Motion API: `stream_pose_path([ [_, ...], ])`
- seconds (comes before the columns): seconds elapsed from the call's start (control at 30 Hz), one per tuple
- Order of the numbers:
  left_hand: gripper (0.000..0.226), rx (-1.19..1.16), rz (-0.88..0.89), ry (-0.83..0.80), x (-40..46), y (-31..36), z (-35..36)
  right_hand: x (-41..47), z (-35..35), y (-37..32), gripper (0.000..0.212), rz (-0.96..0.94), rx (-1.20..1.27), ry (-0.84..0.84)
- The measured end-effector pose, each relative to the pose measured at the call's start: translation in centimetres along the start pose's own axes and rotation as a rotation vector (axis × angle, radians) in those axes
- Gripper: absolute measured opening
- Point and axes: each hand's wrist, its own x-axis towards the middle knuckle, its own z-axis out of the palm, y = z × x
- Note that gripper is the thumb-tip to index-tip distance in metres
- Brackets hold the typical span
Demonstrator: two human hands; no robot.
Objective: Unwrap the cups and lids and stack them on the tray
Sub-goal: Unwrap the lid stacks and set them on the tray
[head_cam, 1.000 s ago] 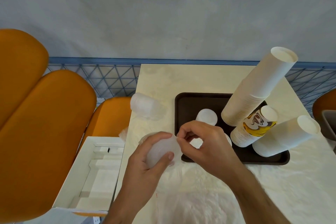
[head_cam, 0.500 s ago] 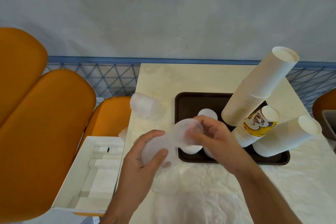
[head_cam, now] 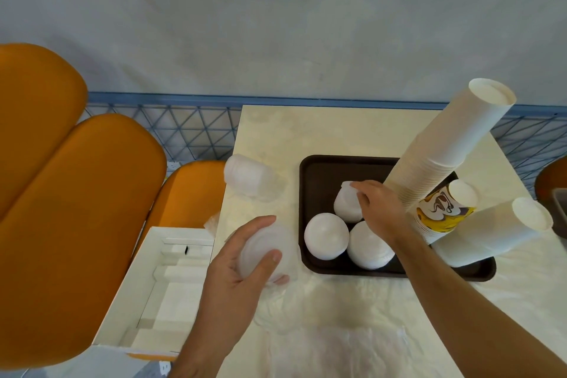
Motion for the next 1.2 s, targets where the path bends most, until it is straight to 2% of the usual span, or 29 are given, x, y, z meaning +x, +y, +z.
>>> stream_pose_path([
  [0.4, 0.040, 0.026, 0.015, -0.009, 0.1, 0.1, 0.1, 0.0, 0.0, -0.2, 0.042, 0.142, -0.148, -0.174],
  [0.53, 0.040, 0.021, 0.014, 0.000, 0.0, 0.0, -0.1, 0.2, -0.1, -0.5, 0.036, 0.165, -0.199, -0.165],
  [0.67, 0.040, 0.033, 0.021, 0.008, -0.2, 0.0, -0.2, 0.4, -0.2, -1.2, 0.027, 0.214, -0.368, -0.168],
  [0.9, 0.040, 0.025, 0.021, 0.020, -0.4, 0.0, -0.2, 0.7, -0.4, -1.2, 0.025, 0.193, -0.358, -0.164],
  [1.03, 0.046, 0.028, 0.041, 0.022, -0.4, 0.3, -0.2, 0.3, -1.4, -1.5, 0.032, 0.173, -0.219, -0.133],
  [1.13, 0.049, 0.022, 0.058, 0.032, -0.4, 0.3, -0.1, -1.1, -3.1, -4.1, 0.016, 0.080, 0.103, -0.025],
  [1.2, 0.047, 0.014, 0.058, 0.028, -0.4, 0.3, 0.0, -3.3, -4.7, -7.2, 0.008, -0.021, 0.366, -0.041],
])
